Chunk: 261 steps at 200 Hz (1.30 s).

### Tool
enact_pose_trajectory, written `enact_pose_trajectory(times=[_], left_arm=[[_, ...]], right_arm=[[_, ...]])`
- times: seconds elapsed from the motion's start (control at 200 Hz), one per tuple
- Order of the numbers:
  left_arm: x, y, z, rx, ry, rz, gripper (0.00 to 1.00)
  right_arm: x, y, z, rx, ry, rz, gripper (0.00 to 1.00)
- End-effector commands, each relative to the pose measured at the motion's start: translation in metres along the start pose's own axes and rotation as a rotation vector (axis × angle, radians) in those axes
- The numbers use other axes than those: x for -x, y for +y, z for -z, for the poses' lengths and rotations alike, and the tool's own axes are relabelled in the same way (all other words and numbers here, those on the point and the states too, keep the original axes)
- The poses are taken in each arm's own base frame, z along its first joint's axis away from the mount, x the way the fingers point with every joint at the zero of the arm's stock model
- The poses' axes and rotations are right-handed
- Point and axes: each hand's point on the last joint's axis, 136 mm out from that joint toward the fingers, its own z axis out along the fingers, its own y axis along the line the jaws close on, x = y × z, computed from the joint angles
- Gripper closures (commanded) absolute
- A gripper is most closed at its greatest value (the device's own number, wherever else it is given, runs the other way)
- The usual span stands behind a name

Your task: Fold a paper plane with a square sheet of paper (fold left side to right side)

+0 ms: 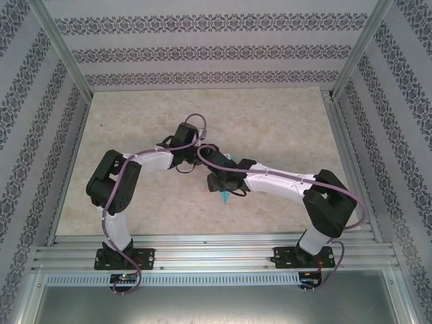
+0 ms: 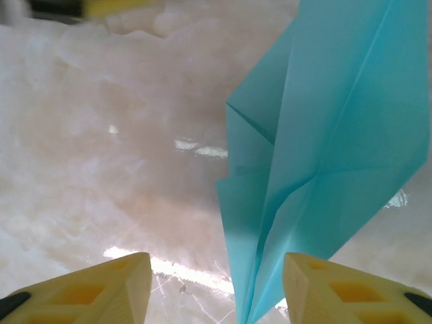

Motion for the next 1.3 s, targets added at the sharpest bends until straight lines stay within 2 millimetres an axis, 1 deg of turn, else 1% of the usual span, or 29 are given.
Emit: enact_pose_trajectory(times=[0.0,0.06,0.15,0.22,0.305,0.39,0.545,0.704,0.884,1.169,1.299], left_arm=[[0.019,0.004,0.040,-0.013,-0.088,-0.003,0.47],[0.020,0.015,0.054,0.002,-0.112,0.011,0.46],[0.017,0.032,0.071,0.033,-0.136,0.034,0.45],[0.013,0.042,0.082,0.057,-0.152,0.040,0.45],[0.006,0.053,0.092,0.092,-0.162,0.045,0.44],[0.002,0.058,0.099,0.110,-0.172,0.044,0.44],[-0.005,0.064,0.102,0.124,-0.169,0.047,0.43],[-0.007,0.067,0.103,0.134,-0.169,0.047,0.43],[-0.006,0.067,0.103,0.140,-0.170,0.046,0.43],[-0.006,0.068,0.104,0.151,-0.167,0.044,0.43],[-0.006,0.067,0.106,0.156,-0.168,0.040,0.43]], right_arm=[[0.001,-0.014,-0.005,-0.155,0.005,0.026,0.40],[0.000,-0.014,-0.011,-0.175,0.021,0.033,0.38],[0.002,-0.016,-0.018,-0.207,0.035,0.044,0.37],[0.002,-0.018,-0.023,-0.245,0.055,0.061,0.36],[0.000,-0.018,-0.031,-0.262,0.071,0.071,0.36],[-0.001,-0.015,-0.038,-0.258,0.086,0.077,0.37],[-0.003,-0.018,-0.046,-0.291,0.110,0.099,0.38],[-0.002,-0.022,-0.047,-0.329,0.114,0.121,0.41],[-0.001,-0.027,-0.041,-0.340,0.108,0.118,0.46],[-0.002,-0.033,-0.034,-0.308,0.102,0.084,0.59],[-0.003,-0.032,-0.030,-0.285,0.097,0.070,0.60]])
